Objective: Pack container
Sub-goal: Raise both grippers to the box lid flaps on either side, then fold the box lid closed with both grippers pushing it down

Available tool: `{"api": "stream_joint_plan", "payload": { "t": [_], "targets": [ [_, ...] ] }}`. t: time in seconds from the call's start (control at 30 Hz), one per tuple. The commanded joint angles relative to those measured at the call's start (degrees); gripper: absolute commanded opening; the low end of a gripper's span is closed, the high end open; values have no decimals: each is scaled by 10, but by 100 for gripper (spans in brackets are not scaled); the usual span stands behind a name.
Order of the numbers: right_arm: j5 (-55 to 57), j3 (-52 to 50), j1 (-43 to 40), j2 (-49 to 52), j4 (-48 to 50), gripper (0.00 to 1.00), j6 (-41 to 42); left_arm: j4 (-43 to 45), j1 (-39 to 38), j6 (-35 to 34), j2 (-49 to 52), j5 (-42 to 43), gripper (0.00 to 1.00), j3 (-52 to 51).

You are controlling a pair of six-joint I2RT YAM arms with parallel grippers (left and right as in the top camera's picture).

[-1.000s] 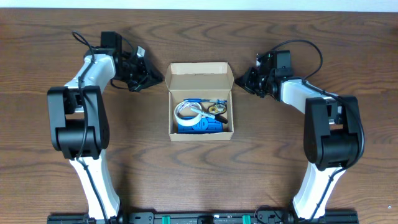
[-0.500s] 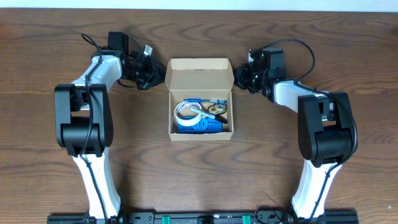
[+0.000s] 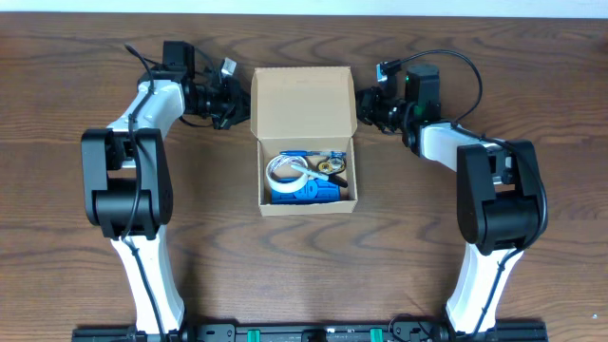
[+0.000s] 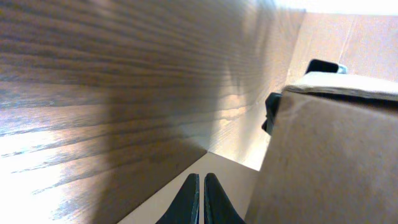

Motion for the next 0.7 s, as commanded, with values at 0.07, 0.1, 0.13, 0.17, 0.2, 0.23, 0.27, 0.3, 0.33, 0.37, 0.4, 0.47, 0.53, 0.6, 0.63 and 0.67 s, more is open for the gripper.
{"api": "stream_joint_plan", "payload": {
  "t": [0.07,0.1,0.13,0.17,0.2,0.23,0.27,0.3,0.33,0.37,0.4,0.47,0.53,0.6,0.63,0.67],
  "targets": [
    [-81,44,-9,6,3,2,-8,0,1,56,-75,4,6,17],
    [-90,51,-9,5,3,2,-11,0,1,63,-85,3,5,17],
    [-97,58,-9,4,3,2,-12,0,1,71,-96,3,6,17],
    [-100,64,-9,2,3,2,-12,0,1,76,-106,4,5,17],
    [-103,70,-9,-2,3,1,-14,0,1,81,-115,3,5,17],
    [-105,75,-9,-6,3,2,-16,0,1,86,-125,3,6,17],
    [-108,79,-9,-12,3,2,-18,0,0,89,-135,3,6,17],
    [-112,84,-9,-17,3,2,-23,0,0,90,-144,3,6,17],
    [-116,87,-9,-23,3,2,-26,0,0,93,-151,3,6,17],
    [-122,90,-9,-31,3,2,-29,-2,0,100,-162,3,6,17],
    [-127,92,-9,-36,3,2,-31,-5,0,104,-169,2,6,17],
    [-135,93,-9,-51,0,2,-31,-17,0,124,-183,0,6,17],
    [-143,93,-8,-67,-10,1,-43,-40,0,151,-198,-4,6,17],
    [-143,93,-5,-84,-33,2,-61,-69,0,171,-212,-26,6,17],
    [-143,93,-3,-94,-50,2,-78,-89,0,186,-219,-39,6,17],
    [-143,93,0,-103,-68,2,-94,-107,0,199,-225,-49,6,17]
  ]
}}
